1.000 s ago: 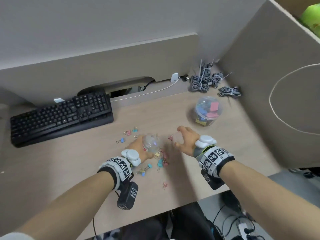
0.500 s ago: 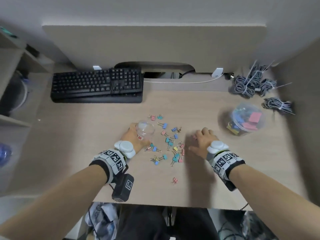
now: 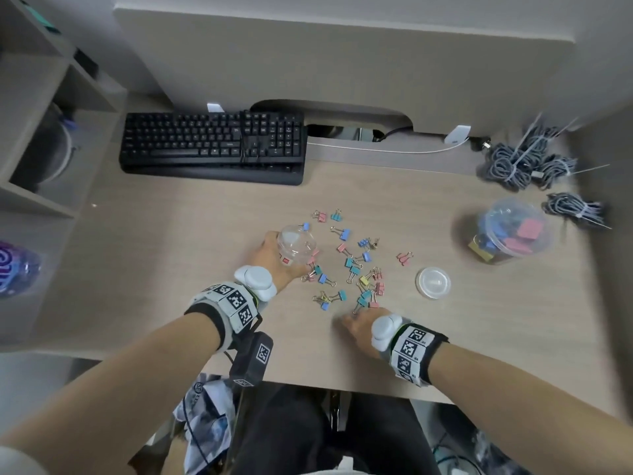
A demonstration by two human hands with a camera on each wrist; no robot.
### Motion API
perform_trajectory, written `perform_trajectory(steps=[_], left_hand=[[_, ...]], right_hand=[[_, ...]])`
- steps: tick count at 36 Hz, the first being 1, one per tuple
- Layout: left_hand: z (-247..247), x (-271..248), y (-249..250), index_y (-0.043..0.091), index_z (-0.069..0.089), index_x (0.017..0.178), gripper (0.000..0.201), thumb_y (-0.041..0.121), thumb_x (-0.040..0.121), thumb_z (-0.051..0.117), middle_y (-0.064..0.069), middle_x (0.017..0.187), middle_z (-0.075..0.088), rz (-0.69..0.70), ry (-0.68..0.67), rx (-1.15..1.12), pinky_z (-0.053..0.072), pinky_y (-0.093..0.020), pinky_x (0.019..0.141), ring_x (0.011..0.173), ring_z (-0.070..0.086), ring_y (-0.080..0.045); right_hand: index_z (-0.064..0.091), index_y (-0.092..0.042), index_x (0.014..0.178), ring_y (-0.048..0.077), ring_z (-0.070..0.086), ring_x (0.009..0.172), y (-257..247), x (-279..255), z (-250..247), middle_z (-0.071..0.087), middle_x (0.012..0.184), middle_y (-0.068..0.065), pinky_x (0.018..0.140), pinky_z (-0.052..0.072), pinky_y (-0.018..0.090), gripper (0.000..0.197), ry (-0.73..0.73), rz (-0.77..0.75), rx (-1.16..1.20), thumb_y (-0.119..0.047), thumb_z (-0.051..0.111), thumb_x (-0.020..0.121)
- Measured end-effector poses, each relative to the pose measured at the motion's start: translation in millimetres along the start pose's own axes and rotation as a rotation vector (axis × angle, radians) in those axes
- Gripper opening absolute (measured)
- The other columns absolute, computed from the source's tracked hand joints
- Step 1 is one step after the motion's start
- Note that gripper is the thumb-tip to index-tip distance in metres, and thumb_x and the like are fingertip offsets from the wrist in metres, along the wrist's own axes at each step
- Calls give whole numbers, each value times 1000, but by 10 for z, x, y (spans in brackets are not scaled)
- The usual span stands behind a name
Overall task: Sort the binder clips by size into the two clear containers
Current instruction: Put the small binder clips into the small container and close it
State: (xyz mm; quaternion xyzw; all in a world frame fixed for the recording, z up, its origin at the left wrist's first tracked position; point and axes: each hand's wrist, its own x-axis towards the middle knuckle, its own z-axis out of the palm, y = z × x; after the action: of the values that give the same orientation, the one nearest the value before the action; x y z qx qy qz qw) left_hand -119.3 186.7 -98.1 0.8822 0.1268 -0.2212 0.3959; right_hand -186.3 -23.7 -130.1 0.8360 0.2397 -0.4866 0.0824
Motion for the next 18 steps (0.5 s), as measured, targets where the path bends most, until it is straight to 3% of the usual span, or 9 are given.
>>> perform_trajectory(steps=[2, 6, 8, 11, 15, 18], left_hand=[[-12, -17, -32, 14, 44, 125, 73, 35, 68, 84, 2, 108, 61, 2, 2, 9, 46, -27, 74, 94, 61, -20], [-46, -50, -63, 14, 44, 127, 75, 37, 68, 84, 2, 110, 61, 7, 7, 24, 42, -24, 71, 91, 59, -18], [-77, -43, -85, 14, 44, 128, 75, 37, 68, 84, 1, 111, 61, 5, 9, 34, 44, -25, 72, 92, 59, -19], [-105, -27, -109, 15, 44, 128, 75, 36, 68, 84, 0, 113, 63, 0, 2, 33, 46, -27, 74, 95, 61, -20], [-131, -26, -116, 16, 43, 128, 75, 35, 68, 84, 0, 113, 62, -2, 5, 22, 47, -27, 75, 97, 61, -20], [-131, -33, -114, 15, 42, 130, 75, 30, 70, 83, 0, 116, 61, -7, -7, -4, 45, -25, 75, 97, 60, -20]], right_hand=[[27, -10, 146, 36, 55, 119, 25, 32, -7, 51, 137, 17, 92, 48, 43, 50, 38, 21, 27, -9, 42, 98], [32, -12, 138, 33, 64, 98, 161, 113, -146, 60, 120, 14, 75, 51, 39, 46, 168, 100, 135, -8, 46, 94], [39, -13, 130, 32, 63, 96, 253, 123, -247, 60, 117, 11, 72, 49, 38, 36, 260, 167, 250, -21, 48, 96], [44, -15, 119, 27, 60, 87, 454, 130, -291, 57, 109, 7, 74, 53, 39, 43, 412, 229, 440, -48, 50, 93], [44, -19, 122, 28, 55, 100, 768, 100, -292, 47, 117, 6, 82, 50, 41, 58, 596, 383, 554, -60, 56, 84], [41, -19, 125, 32, 51, 108, 891, 100, -301, 44, 122, 9, 81, 46, 42, 71, 560, 503, 522, -69, 57, 78]])
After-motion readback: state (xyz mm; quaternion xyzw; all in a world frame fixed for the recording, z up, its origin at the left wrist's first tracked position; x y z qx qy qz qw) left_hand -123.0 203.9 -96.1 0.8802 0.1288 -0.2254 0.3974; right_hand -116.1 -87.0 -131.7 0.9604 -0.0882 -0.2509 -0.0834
